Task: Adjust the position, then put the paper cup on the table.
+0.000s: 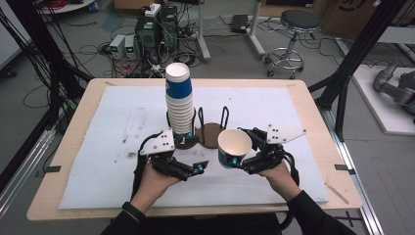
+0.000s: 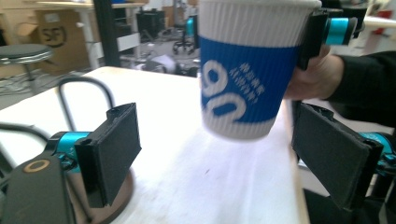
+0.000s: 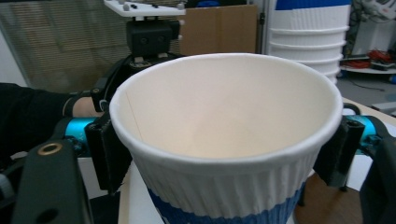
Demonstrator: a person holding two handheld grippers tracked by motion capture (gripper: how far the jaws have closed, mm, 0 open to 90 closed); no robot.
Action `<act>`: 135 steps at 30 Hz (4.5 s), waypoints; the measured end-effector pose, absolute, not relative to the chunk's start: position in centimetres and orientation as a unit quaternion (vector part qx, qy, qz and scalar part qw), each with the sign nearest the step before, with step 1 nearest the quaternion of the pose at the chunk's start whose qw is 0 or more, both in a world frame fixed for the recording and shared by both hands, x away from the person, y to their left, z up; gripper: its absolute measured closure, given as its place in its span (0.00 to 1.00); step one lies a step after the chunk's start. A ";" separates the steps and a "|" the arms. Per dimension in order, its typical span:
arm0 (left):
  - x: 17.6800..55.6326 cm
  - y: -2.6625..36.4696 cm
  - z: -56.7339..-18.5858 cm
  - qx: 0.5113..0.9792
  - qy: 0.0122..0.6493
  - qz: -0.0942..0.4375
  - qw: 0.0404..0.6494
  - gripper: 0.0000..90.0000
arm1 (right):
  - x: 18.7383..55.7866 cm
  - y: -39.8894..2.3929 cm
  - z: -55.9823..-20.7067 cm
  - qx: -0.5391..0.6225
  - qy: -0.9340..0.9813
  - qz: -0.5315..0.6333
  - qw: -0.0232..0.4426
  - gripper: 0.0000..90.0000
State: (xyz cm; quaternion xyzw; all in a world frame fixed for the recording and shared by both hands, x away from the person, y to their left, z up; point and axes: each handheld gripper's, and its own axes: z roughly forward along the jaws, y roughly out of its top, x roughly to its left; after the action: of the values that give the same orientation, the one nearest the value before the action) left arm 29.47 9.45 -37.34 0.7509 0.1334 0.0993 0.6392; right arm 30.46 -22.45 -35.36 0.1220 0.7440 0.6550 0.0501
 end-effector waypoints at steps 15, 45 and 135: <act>29.3 14.4 -38.3 0.744 0.183 0.157 0.624 0.17 | 31.1 -24.4 -35.9 0.157 0.740 0.649 0.077 0.23; 29.5 14.7 -39.0 0.727 0.201 0.185 0.630 0.17 | 30.5 -25.9 -35.6 0.161 0.738 0.647 0.103 0.23; 29.2 16.1 -41.1 0.727 0.259 0.193 0.606 0.17 | 39.5 -33.1 -40.8 0.366 0.701 0.557 0.253 0.23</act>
State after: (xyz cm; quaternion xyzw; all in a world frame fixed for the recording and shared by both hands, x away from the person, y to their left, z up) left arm 29.18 16.14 -41.09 0.7267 0.2586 0.1934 0.6064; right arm 39.52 -33.07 -40.78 0.3658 0.7009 0.5574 0.2535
